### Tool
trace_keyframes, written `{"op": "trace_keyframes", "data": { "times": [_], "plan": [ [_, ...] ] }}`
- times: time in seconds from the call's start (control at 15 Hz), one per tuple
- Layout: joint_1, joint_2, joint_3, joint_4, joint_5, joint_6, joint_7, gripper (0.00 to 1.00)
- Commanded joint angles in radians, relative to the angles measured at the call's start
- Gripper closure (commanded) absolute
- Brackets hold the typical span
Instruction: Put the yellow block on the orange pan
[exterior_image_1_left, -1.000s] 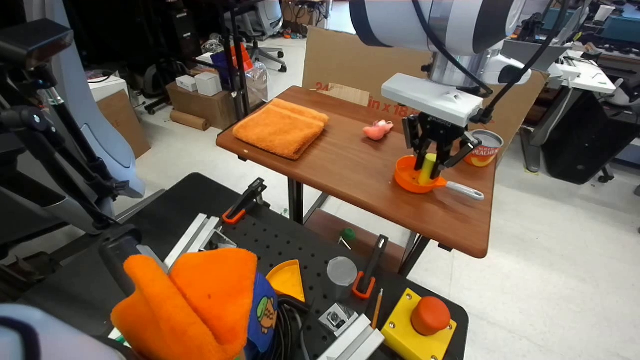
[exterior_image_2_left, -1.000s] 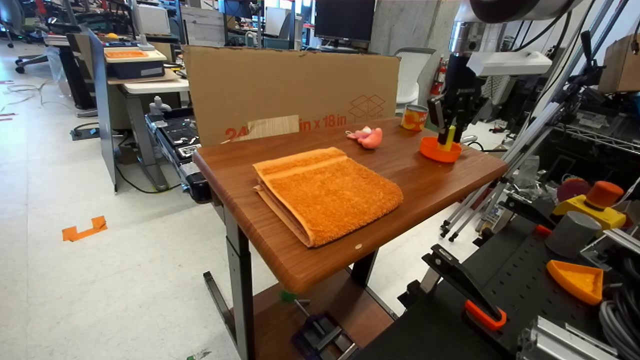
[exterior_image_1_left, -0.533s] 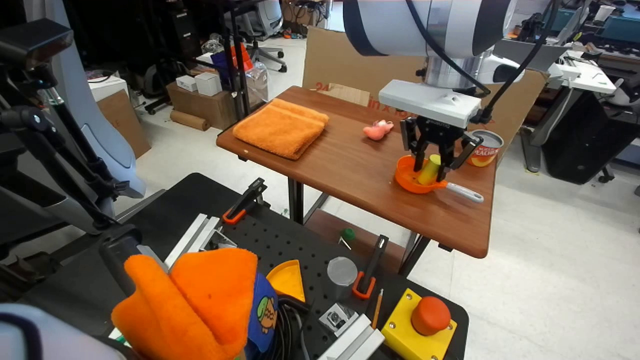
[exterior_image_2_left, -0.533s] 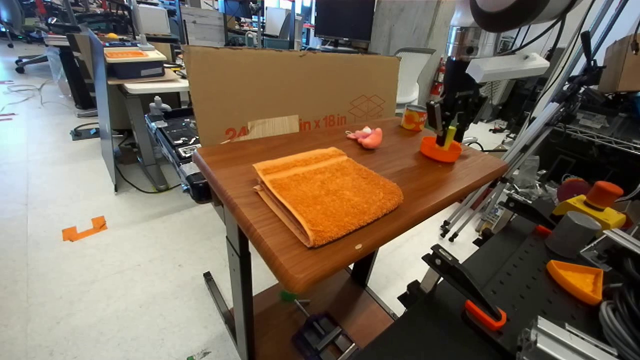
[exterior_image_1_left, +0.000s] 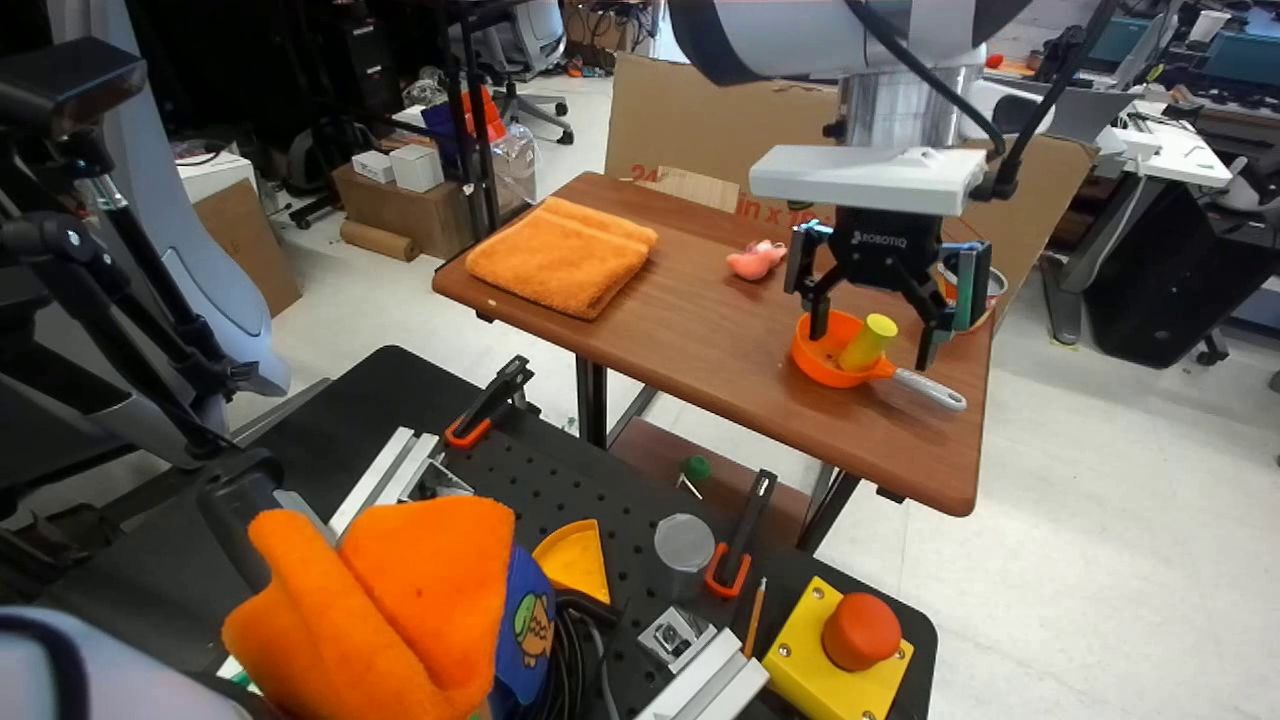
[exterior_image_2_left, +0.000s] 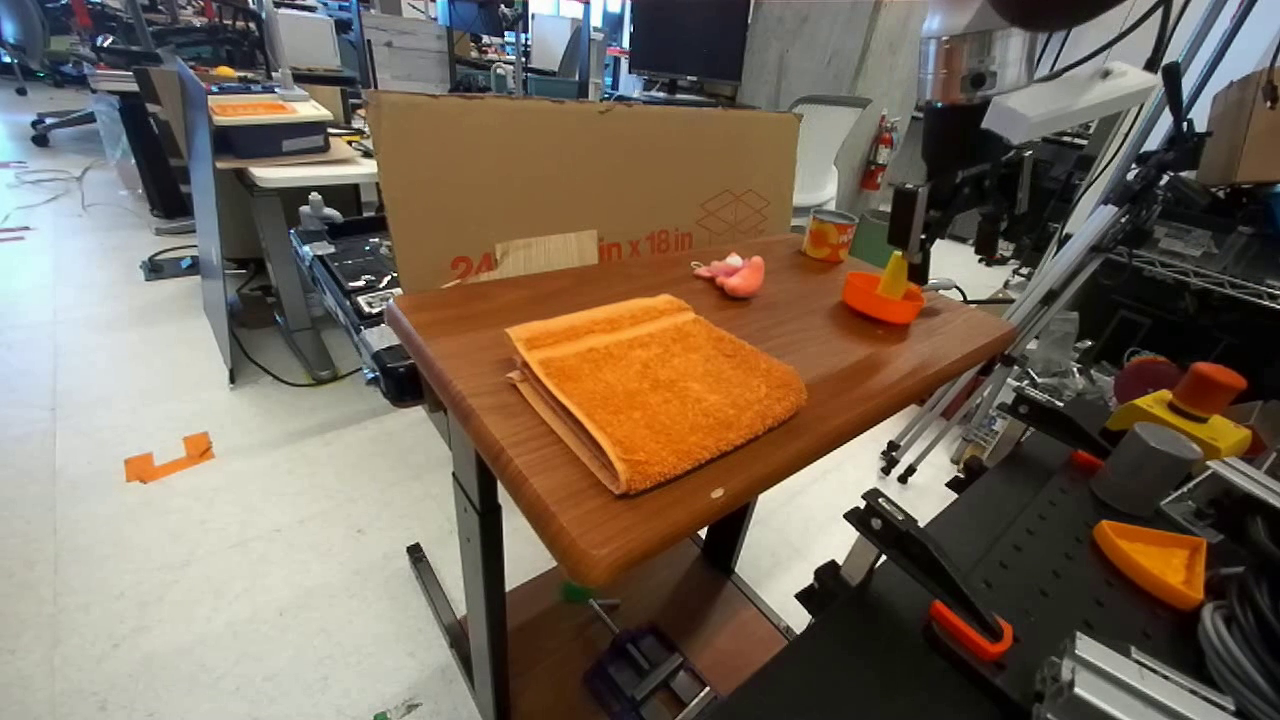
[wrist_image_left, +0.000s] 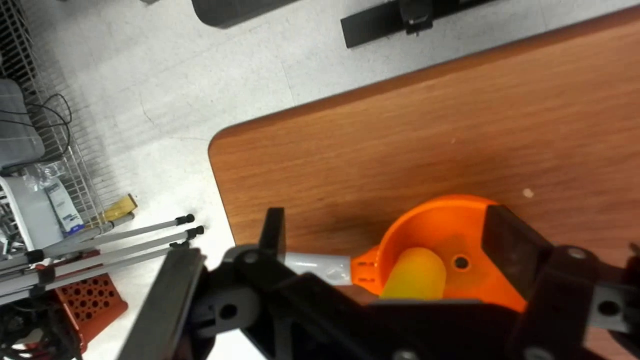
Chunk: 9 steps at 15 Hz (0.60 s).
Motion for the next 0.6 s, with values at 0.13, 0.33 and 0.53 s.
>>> {"op": "trace_keyframes", "data": {
  "times": [0.13,0.33,0.53],
  "plan": [
    [-0.036,-0.145,0.071,-0.044,0.005,-0.154,-0.057,0.00],
    [-0.044,-0.184,0.085,-0.054,0.005,-0.176,-0.061,0.00],
    [-0.045,-0.152,0.082,-0.051,0.004,-0.172,-0.060,0.00]
  ]
}}
